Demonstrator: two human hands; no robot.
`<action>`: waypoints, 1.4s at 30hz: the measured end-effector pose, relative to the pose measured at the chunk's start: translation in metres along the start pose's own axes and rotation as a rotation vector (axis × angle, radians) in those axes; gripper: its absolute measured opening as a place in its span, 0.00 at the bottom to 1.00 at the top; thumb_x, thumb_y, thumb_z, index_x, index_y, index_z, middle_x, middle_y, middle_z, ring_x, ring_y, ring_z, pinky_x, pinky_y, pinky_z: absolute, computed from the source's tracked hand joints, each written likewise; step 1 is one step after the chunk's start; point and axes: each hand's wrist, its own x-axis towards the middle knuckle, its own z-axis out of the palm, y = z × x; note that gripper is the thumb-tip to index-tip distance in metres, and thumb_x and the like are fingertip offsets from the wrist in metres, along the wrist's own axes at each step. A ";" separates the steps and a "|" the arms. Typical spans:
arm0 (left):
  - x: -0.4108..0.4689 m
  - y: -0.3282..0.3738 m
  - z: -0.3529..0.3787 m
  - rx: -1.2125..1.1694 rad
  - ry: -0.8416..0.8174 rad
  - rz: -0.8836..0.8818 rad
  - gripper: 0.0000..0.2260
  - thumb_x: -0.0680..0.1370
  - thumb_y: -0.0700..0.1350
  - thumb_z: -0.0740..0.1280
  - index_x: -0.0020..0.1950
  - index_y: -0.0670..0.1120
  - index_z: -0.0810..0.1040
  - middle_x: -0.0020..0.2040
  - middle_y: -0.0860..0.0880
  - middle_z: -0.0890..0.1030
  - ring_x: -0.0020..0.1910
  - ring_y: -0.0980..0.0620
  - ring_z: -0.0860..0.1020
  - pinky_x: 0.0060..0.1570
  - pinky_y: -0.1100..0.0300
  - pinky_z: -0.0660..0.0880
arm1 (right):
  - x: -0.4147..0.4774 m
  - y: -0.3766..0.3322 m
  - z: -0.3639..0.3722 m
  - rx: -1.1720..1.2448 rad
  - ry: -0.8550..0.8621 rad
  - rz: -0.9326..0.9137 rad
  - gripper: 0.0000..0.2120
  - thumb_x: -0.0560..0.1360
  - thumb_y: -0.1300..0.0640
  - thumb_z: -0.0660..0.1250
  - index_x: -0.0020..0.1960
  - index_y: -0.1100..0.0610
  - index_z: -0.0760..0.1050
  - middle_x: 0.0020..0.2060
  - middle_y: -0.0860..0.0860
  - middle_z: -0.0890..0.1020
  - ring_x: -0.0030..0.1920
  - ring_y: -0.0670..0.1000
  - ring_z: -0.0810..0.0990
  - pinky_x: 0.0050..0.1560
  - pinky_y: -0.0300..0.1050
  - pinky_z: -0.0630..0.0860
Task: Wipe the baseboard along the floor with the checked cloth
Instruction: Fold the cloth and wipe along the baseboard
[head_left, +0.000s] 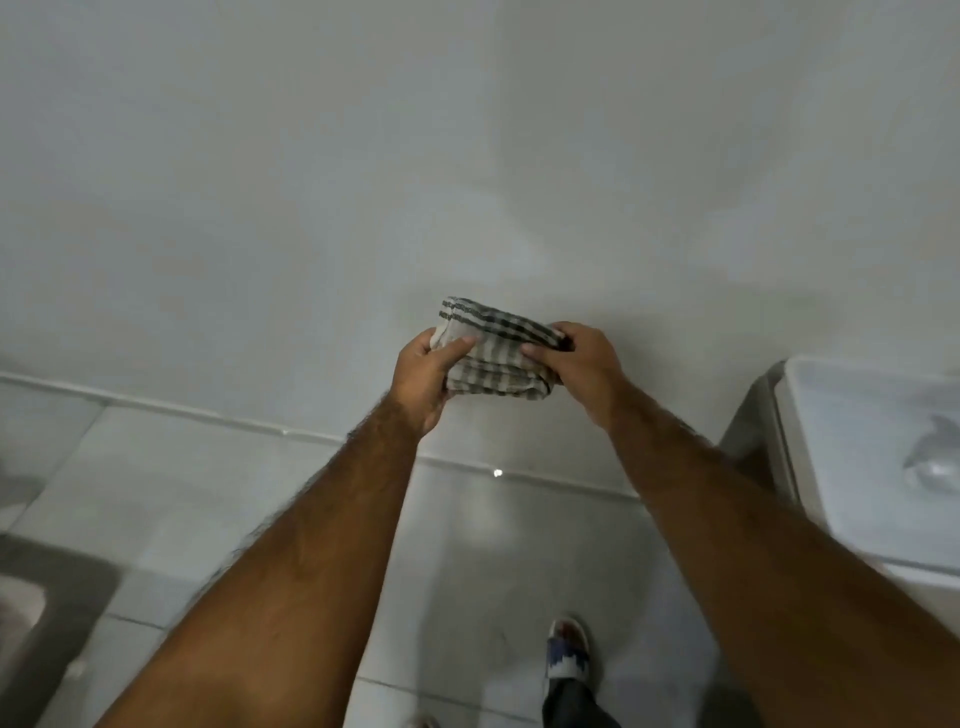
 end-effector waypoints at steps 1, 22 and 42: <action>0.005 -0.020 -0.010 -0.001 0.020 -0.020 0.15 0.76 0.39 0.75 0.62 0.38 0.81 0.52 0.39 0.87 0.50 0.41 0.86 0.50 0.47 0.85 | 0.001 0.021 0.009 -0.003 -0.008 0.015 0.10 0.75 0.56 0.81 0.53 0.58 0.86 0.42 0.54 0.87 0.42 0.52 0.84 0.54 0.58 0.84; 0.205 -0.489 -0.193 -0.408 0.385 -0.218 0.19 0.80 0.44 0.70 0.71 0.42 0.79 0.63 0.40 0.85 0.61 0.44 0.84 0.58 0.51 0.83 | 0.129 0.511 0.244 0.084 -0.001 0.232 0.06 0.79 0.62 0.73 0.55 0.59 0.82 0.50 0.54 0.87 0.53 0.55 0.86 0.58 0.57 0.84; 0.319 -0.657 -0.269 -0.196 0.870 -0.253 0.16 0.77 0.35 0.67 0.65 0.40 0.80 0.55 0.37 0.86 0.48 0.38 0.87 0.53 0.40 0.85 | 0.216 0.618 0.274 -1.143 0.092 -1.092 0.29 0.80 0.67 0.58 0.81 0.63 0.66 0.83 0.60 0.61 0.84 0.60 0.55 0.81 0.69 0.54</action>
